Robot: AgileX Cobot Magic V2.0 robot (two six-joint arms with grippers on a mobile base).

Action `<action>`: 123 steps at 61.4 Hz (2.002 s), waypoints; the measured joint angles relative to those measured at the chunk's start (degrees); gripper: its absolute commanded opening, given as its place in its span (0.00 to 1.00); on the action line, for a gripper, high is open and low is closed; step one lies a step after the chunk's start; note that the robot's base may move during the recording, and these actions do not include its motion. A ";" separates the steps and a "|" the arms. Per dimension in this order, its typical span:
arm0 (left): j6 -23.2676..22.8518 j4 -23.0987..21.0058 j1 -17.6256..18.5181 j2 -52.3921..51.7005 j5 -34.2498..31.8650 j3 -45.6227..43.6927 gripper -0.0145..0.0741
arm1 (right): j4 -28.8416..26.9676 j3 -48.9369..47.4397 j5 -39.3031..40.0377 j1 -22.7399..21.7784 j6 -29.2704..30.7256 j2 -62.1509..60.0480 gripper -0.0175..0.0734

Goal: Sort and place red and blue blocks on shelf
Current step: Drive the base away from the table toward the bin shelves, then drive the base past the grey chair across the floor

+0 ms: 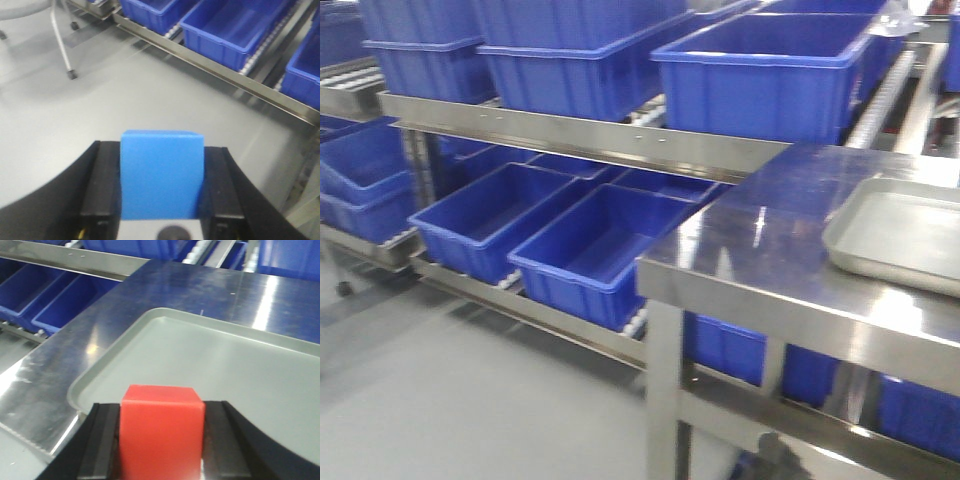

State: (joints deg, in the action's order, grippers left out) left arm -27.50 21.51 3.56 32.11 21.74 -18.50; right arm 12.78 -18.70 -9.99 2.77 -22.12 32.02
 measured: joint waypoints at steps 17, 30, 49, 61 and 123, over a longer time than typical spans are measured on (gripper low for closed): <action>0.00 0.00 0.00 0.00 0.00 0.00 0.30 | 0.00 0.00 0.00 0.00 0.00 0.00 0.24; 0.00 0.00 0.00 0.00 0.00 0.00 0.30 | 0.00 0.00 0.00 0.00 0.00 0.00 0.24; 0.00 0.00 0.00 0.00 0.00 0.00 0.30 | 0.00 0.00 0.00 0.00 0.00 0.00 0.24; 0.00 0.00 0.00 0.00 0.00 0.00 0.30 | 0.00 0.00 0.00 0.00 0.00 0.00 0.24; 0.00 0.00 0.00 0.00 0.00 0.00 0.30 | 0.00 0.00 0.00 0.00 0.00 0.00 0.24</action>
State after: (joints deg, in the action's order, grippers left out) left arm -27.50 21.51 3.56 32.11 21.74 -18.50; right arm 12.78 -18.70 -9.99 2.77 -22.12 32.02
